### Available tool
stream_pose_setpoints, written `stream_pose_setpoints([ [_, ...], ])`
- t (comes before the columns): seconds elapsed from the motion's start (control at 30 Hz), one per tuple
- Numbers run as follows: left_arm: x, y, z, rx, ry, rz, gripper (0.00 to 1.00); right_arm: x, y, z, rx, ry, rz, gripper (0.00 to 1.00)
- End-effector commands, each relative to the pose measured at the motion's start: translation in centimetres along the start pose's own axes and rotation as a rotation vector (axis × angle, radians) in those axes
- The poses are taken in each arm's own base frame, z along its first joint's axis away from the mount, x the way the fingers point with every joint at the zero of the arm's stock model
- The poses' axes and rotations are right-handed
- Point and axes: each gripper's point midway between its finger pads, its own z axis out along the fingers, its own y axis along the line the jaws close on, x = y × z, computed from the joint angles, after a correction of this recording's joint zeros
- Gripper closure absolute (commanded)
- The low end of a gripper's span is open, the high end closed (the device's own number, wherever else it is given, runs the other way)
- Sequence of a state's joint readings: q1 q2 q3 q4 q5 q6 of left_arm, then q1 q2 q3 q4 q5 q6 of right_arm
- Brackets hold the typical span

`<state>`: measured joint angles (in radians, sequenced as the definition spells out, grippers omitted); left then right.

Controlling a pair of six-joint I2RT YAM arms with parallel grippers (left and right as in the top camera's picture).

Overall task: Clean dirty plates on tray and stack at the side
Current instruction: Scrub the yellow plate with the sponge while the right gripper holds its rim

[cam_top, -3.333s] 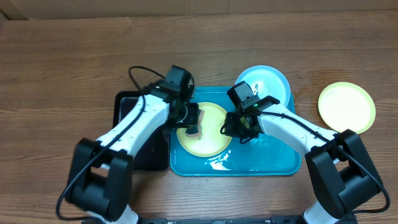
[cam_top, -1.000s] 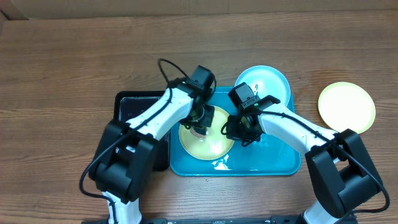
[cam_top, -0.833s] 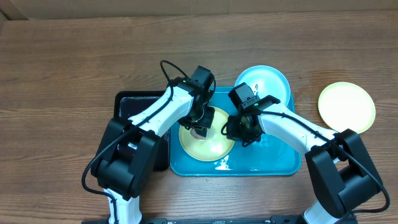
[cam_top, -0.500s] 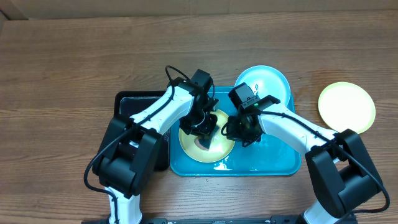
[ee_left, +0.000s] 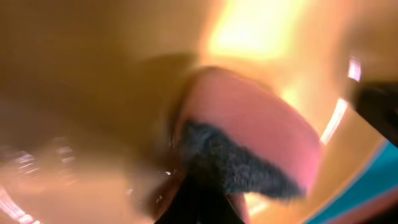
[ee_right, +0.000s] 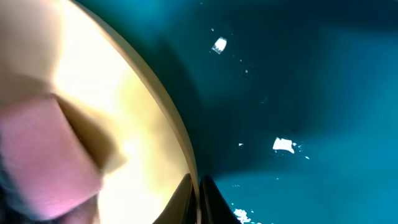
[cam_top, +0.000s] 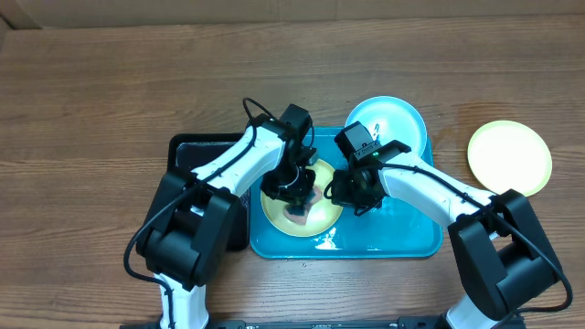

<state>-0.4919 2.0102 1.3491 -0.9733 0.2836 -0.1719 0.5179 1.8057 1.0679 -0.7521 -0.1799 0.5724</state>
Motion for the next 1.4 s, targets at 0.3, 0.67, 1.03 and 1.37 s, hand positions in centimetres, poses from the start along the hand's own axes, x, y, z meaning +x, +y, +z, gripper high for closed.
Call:
stream_pose_setpoints([
  [0.3,-4.1,9.4,-1.6,-0.310,-0.216,-0.359,0.96,0.0,-0.5,0.0,0.028,0.001,0.005,0.96],
  [0.67,-5.6,11.6,-4.3,-0.459,-0.325,-0.455,0.96,0.2,-0.7,0.0,0.034,0.009,0.007,0.96],
  [1.03,-0.3,12.3,-5.1,-0.563,-0.138,-0.554,0.96,0.2,-0.7,0.0,0.033,0.007,0.007,0.96],
  [1.37,-3.4,7.7,-2.8,-0.312,-0.163,-0.399,0.95,0.1,-0.6,0.0,0.030,0.003,0.006,0.96],
])
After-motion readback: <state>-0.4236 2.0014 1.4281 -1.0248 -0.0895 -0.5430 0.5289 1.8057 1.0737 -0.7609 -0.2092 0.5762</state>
